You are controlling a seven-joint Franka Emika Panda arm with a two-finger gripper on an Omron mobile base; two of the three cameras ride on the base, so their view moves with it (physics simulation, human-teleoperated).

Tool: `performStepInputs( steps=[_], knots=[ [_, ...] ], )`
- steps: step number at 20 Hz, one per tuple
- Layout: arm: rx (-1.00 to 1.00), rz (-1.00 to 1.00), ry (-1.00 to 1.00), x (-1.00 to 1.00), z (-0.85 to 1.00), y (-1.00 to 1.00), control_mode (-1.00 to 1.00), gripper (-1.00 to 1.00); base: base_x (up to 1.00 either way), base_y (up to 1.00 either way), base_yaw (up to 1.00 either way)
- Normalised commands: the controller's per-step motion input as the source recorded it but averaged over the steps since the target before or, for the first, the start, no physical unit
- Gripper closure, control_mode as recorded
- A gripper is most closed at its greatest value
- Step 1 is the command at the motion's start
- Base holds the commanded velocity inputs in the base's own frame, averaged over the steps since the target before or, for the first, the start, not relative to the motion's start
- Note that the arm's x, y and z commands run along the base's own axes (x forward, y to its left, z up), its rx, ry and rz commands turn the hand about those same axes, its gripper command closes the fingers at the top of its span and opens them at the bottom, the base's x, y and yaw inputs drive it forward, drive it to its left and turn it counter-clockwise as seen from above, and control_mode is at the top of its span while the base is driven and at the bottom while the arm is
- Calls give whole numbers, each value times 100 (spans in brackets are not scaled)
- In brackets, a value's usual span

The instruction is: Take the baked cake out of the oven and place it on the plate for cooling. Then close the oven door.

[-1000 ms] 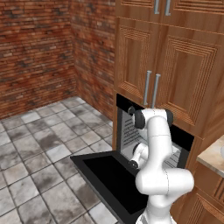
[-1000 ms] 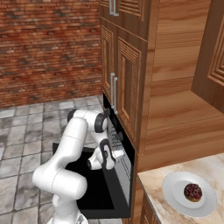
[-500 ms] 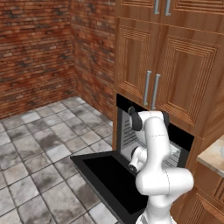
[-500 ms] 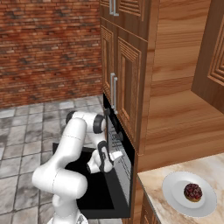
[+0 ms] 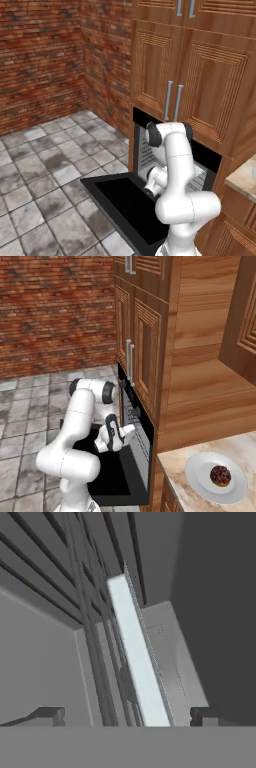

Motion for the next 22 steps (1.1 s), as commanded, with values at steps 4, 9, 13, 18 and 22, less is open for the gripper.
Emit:
performStepInputs(
  steps=[4,9,13,18,22],
  knots=[
    [-5,0,10,-22,71,29,-100,-100,0,0,0],
    [-6,0,12,-29,67,39,-100,-100,0,0,0],
    [-8,0,12,-39,62,49,-100,-100,0,0,0],
    [-9,0,8,-49,62,51,-100,-100,0,0,0],
    [-9,-1,4,-58,48,57,-100,-100,0,0,0]
  ],
)
